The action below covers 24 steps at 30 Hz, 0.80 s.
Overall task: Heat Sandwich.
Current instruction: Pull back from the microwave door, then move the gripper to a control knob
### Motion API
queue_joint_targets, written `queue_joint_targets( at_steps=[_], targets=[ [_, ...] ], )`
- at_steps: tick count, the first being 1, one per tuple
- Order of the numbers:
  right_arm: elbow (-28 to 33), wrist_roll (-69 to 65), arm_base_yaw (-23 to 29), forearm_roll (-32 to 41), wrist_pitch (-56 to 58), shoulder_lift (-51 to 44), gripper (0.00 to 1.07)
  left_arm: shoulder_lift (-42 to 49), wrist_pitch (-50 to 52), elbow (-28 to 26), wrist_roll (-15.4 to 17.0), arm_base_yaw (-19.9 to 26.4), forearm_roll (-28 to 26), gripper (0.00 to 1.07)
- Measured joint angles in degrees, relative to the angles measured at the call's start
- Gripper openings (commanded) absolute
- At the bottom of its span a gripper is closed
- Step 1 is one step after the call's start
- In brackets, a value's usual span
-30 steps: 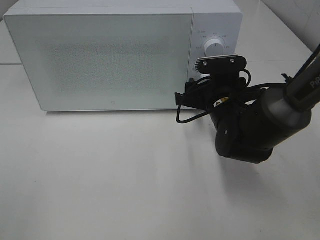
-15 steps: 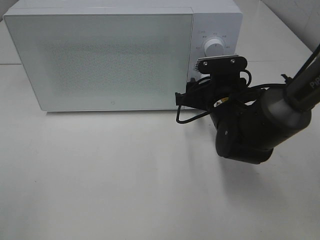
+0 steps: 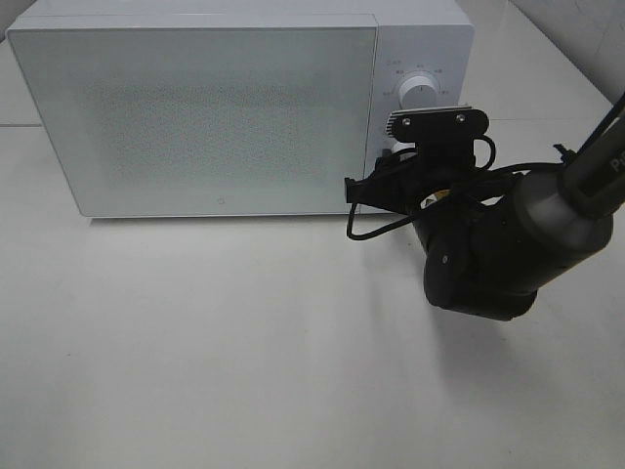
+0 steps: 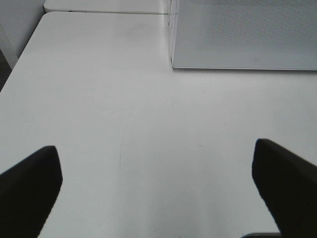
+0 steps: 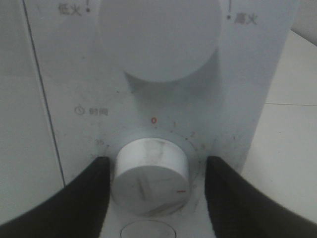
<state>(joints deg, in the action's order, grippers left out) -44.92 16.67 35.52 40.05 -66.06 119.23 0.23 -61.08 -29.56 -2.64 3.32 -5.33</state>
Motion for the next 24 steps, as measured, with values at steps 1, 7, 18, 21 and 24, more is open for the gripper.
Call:
queue_joint_targets(
  at_steps=[1,7,18,21,24],
  targets=[
    [0.0,-0.4,0.0,-0.5,0.2,0.0,0.3,0.0,0.0,0.0,0.0,0.0,0.0,1.01],
    [0.0,-0.7,0.0,-0.5,0.3,0.0,0.05,0.0,0.0,0.0,0.0,0.0,0.0,1.01],
    [0.0,-1.4,0.0,-0.5,0.3,0.0,0.03,0.0,0.0,0.0,0.0,0.0,0.0,1.01],
    [0.0,-1.9,0.0,-0.5,0.2,0.0,0.04,0.0,0.0,0.0,0.0,0.0,0.0,1.01],
    [0.0,-3.6,0.0,-0.6,0.0,0.0,0.04,0.0,0.0,0.0,0.0,0.0,0.0,1.01]
  ],
)
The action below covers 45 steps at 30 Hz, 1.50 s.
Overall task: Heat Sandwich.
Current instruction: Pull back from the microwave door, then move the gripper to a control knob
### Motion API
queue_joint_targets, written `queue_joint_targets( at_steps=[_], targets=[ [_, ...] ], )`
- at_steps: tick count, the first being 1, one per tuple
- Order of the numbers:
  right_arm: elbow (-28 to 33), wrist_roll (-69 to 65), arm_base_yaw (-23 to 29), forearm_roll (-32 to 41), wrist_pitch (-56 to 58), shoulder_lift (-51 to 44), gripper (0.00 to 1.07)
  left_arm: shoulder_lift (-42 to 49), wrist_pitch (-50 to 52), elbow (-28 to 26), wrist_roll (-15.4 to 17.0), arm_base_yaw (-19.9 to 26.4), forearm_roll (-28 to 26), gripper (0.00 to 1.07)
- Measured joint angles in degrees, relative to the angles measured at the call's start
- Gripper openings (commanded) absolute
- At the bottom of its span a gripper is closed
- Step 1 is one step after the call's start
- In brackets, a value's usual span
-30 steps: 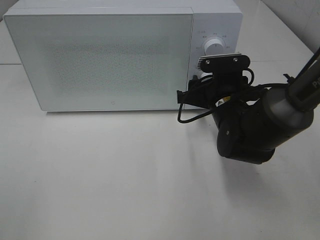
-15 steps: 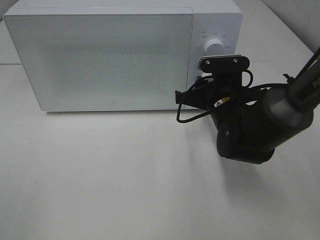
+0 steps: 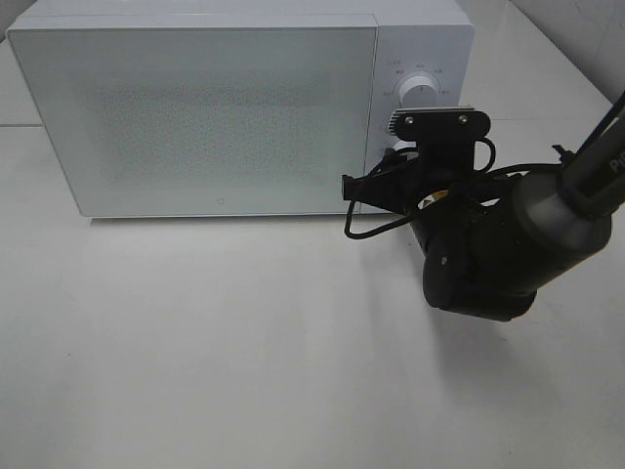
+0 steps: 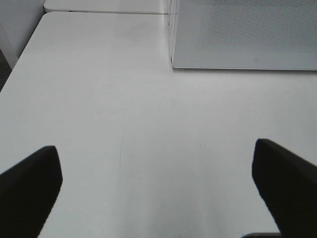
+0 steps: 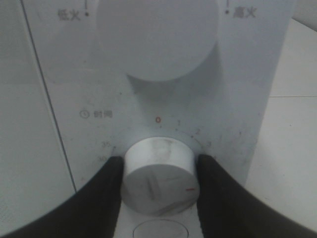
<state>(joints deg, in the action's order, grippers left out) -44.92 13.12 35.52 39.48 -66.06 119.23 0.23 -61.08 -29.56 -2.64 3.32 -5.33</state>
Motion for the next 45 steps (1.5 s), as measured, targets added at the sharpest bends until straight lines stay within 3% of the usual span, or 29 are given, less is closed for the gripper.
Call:
queue_joint_targets(
  at_steps=[8,21,45],
  targets=[
    [0.0,-5.2,0.0,-0.3,0.0,0.0,0.04,0.0,0.0,0.0,0.0,0.0,0.0,1.01],
    [0.4,-26.2,-0.1,-2.1,-0.7,0.0,0.04,0.0,0.0,0.0,0.0,0.0,0.0,1.01],
    [0.7,-79.4,-0.1,-2.2,-1.4,0.1,0.05,0.0,0.0,0.0,0.0,0.0,0.0,1.01]
  ],
)
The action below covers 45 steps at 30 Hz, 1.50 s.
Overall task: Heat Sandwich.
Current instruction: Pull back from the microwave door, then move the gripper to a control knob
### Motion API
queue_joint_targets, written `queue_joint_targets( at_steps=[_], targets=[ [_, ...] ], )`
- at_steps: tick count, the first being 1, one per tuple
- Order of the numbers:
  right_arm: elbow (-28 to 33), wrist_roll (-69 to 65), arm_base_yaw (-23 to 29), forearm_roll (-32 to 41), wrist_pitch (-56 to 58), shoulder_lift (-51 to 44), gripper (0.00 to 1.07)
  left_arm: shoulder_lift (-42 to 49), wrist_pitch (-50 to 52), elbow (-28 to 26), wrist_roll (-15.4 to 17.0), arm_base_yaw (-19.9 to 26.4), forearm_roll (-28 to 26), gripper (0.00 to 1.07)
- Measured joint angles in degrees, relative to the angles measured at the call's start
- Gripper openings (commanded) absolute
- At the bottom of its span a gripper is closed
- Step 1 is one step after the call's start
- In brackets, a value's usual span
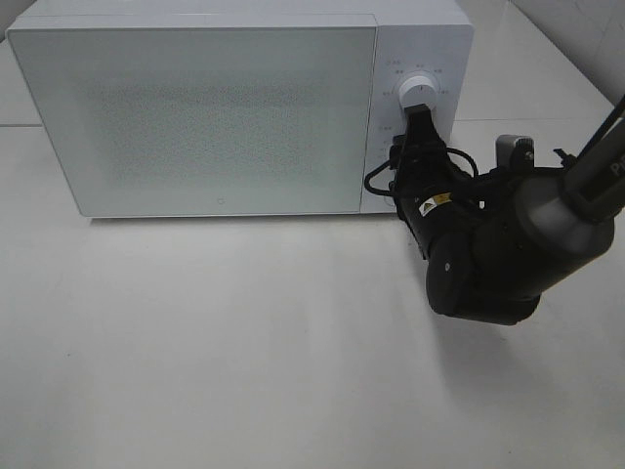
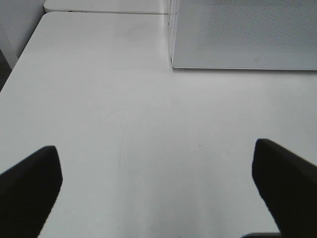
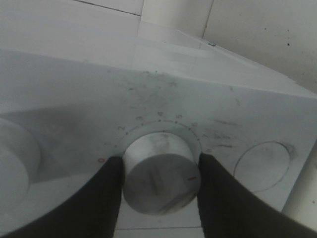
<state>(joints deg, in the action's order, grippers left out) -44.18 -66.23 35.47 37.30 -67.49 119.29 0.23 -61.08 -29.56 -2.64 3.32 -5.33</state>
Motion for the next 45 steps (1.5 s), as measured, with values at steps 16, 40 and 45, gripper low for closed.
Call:
queue_joint_targets(
  at_steps=[16,40,45],
  targets=[
    [-0.1,-28.3,0.2,1.4,-0.2,0.0,0.06,0.0,0.0,0.0,0.0,0.0,0.0,1.01],
    [-0.1,-28.8,0.2,1.6,-0.2,0.0,0.13,0.0,0.0,0.0,0.0,0.0,0.0,1.01],
    [-0.1,-28.6,0.2,1.6,-0.2,0.0,0.25,0.0,0.0,0.0,0.0,0.0,0.0,1.01]
  ],
)
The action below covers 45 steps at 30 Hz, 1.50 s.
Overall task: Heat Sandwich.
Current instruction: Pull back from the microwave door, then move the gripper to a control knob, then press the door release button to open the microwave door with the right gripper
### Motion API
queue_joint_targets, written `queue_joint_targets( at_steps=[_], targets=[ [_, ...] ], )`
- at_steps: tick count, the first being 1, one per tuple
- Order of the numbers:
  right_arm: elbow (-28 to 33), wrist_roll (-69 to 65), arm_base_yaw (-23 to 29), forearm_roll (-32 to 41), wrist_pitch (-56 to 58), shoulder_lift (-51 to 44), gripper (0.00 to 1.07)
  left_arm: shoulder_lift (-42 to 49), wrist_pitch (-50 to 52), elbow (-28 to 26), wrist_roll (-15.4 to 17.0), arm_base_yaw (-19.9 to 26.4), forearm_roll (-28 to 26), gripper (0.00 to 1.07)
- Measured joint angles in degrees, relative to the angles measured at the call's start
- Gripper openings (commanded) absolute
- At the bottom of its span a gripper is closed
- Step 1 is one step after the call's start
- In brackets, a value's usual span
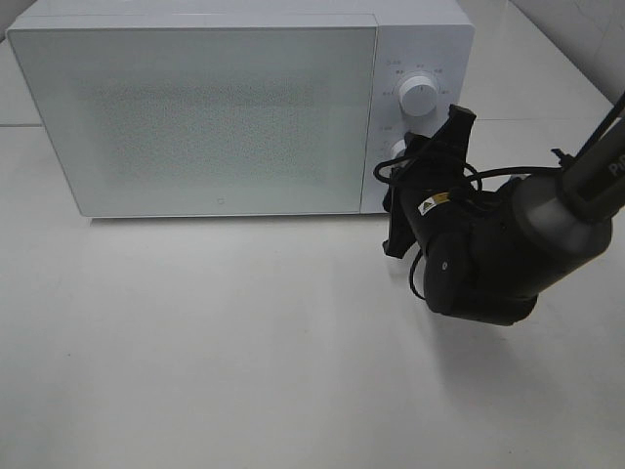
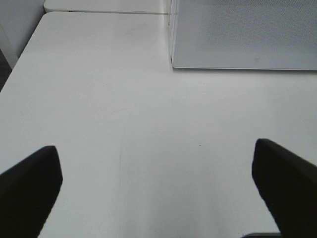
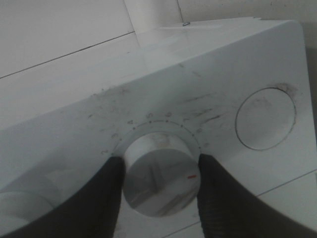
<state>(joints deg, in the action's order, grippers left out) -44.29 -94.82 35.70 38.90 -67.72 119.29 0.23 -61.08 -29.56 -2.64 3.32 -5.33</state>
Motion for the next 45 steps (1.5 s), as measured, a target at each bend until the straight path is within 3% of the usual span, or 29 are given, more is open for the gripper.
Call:
queue_joint_targets(
  at_steps=[3,5,7,8,12,33,45],
  targets=[
    [0.0,0.2,0.0,0.0,0.0,0.0,0.41,0.0,0.0,0.0,0.0,0.0,0.0,1.01],
    [0.0,0.2,0.0,0.0,0.0,0.0,0.46,0.0,0.0,0.0,0.0,0.0,0.0,1.01],
    [0.0,0.8,0.0,0.0,0.0,0.0,0.63,0.0,0.0,0.0,0.0,0.0,0.0,1.01],
    [0.0,0.8,0.0,0.0,0.0,0.0,0.63,0.0,0.0,0.0,0.0,0.0,0.0,1.01],
    [0.1,1.9,0.2,0.4,0.3,0.0,0.81,0.0,0.0,0.0,0.0,0.0,0.0,1.01],
    [1.2,4.5,0.1,-2.3,-0.2,-1.7,0.76,0.0,0.0,0.0,0.0,0.0,0.0,1.01],
    [10.3,9.2,0.1,-8.9,3.7,-9.9,0.76,0.0,0.0,0.0,0.0,0.0,0.0,1.01]
  ],
)
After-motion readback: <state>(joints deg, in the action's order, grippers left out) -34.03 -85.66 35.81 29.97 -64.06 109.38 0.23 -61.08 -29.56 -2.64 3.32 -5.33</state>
